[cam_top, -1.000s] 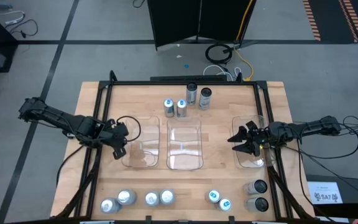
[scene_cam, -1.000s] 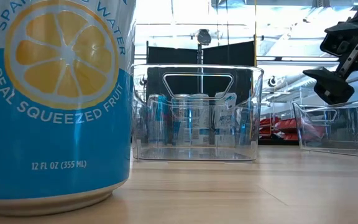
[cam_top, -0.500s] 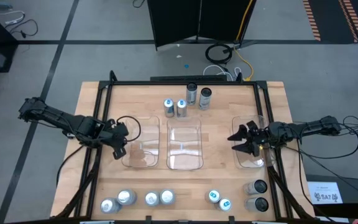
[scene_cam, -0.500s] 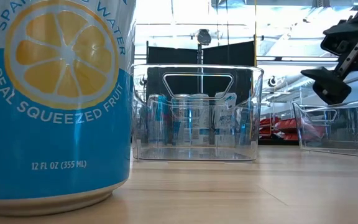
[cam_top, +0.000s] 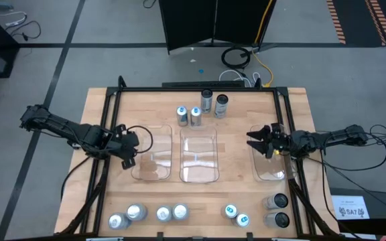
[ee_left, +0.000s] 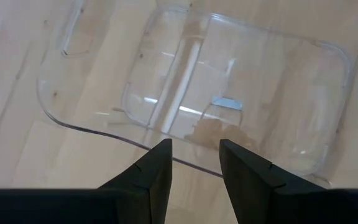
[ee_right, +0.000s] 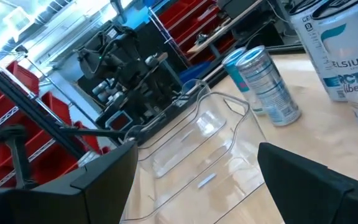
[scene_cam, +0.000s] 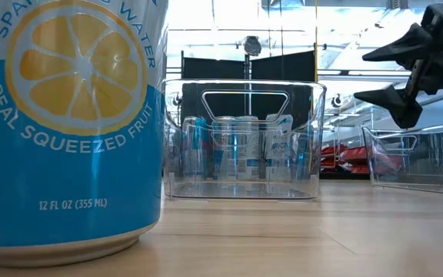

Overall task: Sort soda cans
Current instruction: Move the right transparent bin beside the middle transparent bin

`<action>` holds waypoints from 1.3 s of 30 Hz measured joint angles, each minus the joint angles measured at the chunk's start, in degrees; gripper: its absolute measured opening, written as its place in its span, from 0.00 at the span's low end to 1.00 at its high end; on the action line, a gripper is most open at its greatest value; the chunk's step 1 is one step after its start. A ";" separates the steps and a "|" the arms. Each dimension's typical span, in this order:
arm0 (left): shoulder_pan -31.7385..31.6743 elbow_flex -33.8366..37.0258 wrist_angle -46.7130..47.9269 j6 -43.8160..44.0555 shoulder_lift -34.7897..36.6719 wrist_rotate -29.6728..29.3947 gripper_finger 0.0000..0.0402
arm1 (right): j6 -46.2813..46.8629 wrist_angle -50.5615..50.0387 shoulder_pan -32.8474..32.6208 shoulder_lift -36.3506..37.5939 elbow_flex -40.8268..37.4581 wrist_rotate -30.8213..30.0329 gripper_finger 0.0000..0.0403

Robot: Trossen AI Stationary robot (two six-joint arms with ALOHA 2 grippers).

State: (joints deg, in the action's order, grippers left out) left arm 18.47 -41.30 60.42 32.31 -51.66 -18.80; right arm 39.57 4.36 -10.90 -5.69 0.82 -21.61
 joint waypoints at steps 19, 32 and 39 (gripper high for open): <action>-0.01 0.00 0.00 0.01 0.00 -0.20 0.36 | -3.37 1.51 0.02 -0.02 0.00 -8.67 0.81; -0.01 0.00 -0.02 0.31 0.00 -0.19 0.36 | -2.65 1.44 0.02 -0.02 0.00 -8.12 0.84; 0.01 0.00 -0.02 0.36 0.00 -0.18 0.36 | -3.14 1.36 0.02 -0.02 0.00 -8.32 0.98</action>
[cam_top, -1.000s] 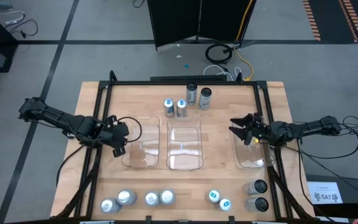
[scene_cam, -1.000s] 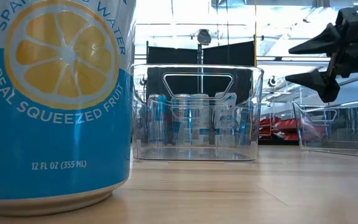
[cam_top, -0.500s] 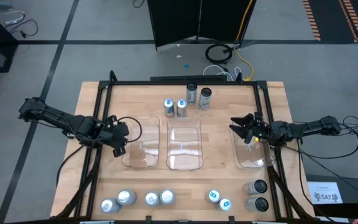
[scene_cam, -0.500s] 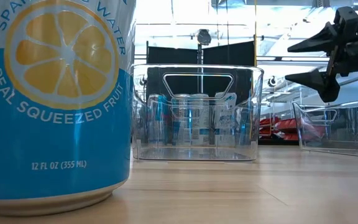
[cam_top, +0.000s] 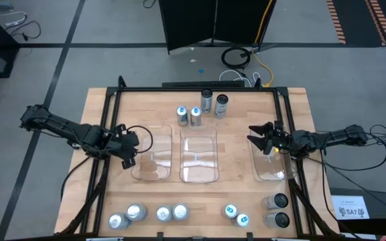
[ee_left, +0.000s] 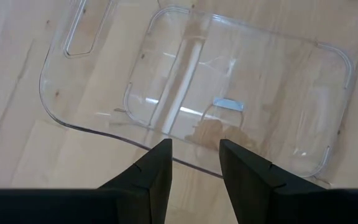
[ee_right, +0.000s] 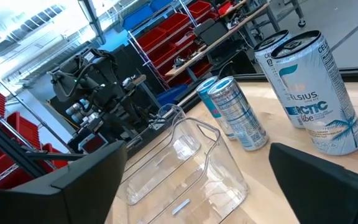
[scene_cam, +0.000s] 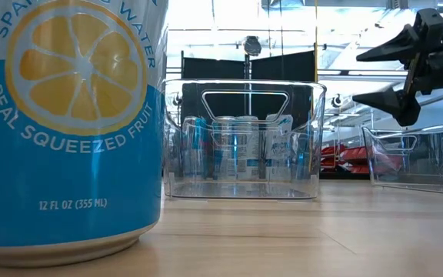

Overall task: Sort soda cans
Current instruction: Move the right transparent bin beside the middle transparent bin

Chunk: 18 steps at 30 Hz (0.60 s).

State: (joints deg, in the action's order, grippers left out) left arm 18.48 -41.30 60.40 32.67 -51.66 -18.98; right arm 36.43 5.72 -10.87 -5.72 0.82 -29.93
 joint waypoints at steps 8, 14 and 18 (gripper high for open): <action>-0.02 0.00 -0.04 0.02 0.00 0.00 0.36 | 4.10 0.54 0.00 0.00 0.00 0.21 0.97; 0.00 0.00 -0.04 0.00 0.00 -0.05 0.36 | -5.09 19.47 0.04 -0.16 -0.02 3.70 0.97; -0.02 0.00 -0.04 0.00 0.00 -0.63 0.36 | -14.41 25.45 0.02 -1.77 3.36 4.01 0.97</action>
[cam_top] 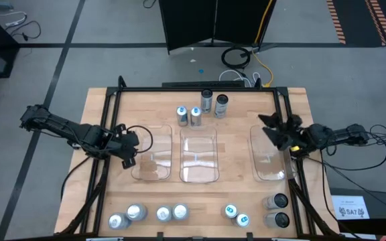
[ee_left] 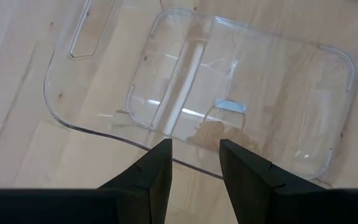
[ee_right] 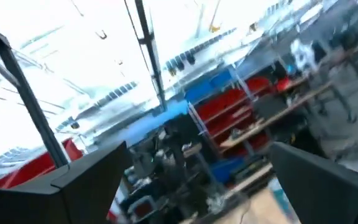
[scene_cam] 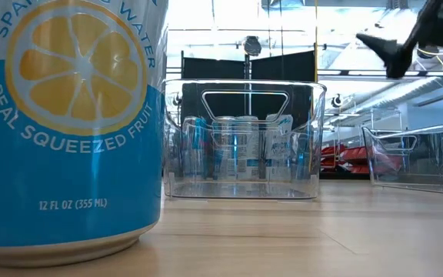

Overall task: Sort soda cans
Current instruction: Move the right transparent bin beside the middle transparent bin

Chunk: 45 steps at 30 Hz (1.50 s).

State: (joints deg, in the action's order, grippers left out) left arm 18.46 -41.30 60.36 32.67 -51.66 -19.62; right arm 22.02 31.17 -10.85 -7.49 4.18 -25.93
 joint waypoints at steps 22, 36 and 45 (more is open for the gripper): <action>0.00 0.00 0.00 -0.07 0.00 -0.62 0.36 | 44.75 -93.40 5.07 -45.92 55.81 1.64 0.93; 0.02 0.02 -1.74 -0.04 -0.02 -2.68 0.36 | 63.74 -96.97 5.51 -55.11 45.08 20.25 0.64; 0.00 0.02 -1.64 -0.07 -0.02 -2.67 0.36 | 66.82 -88.84 5.51 -55.23 38.84 21.17 0.51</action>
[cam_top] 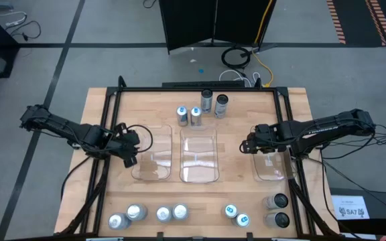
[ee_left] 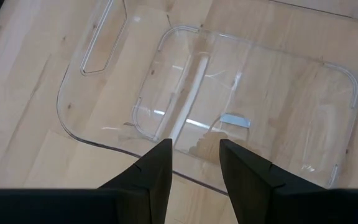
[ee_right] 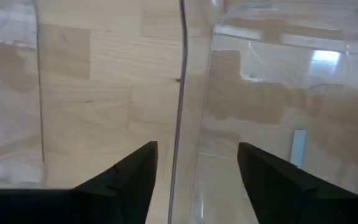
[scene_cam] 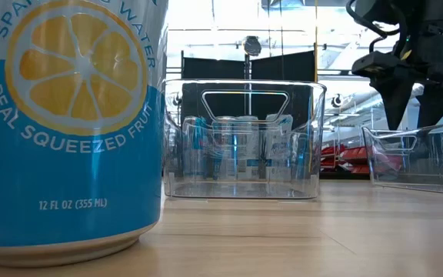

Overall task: Sort soda cans
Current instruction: Move the right transparent bin beside the middle transparent bin

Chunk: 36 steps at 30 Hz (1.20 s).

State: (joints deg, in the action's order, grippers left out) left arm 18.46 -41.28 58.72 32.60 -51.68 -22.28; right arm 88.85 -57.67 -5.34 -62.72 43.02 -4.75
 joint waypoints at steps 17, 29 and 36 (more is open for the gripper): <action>0.02 0.00 0.07 0.00 0.00 0.04 0.36 | -0.90 3.21 0.00 -9.02 -0.58 -1.09 0.17; 0.01 0.00 0.07 -0.02 0.00 0.09 0.36 | -1.52 9.00 1.11 -10.68 0.10 -1.71 0.01; 0.01 0.00 0.05 -0.02 0.00 0.09 0.36 | -3.15 9.17 2.63 -11.27 6.31 -4.26 0.00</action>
State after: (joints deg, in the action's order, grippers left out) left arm 18.46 -41.28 58.77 32.58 -51.68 -22.20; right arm 85.70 -48.50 -2.71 -73.99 49.33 -9.01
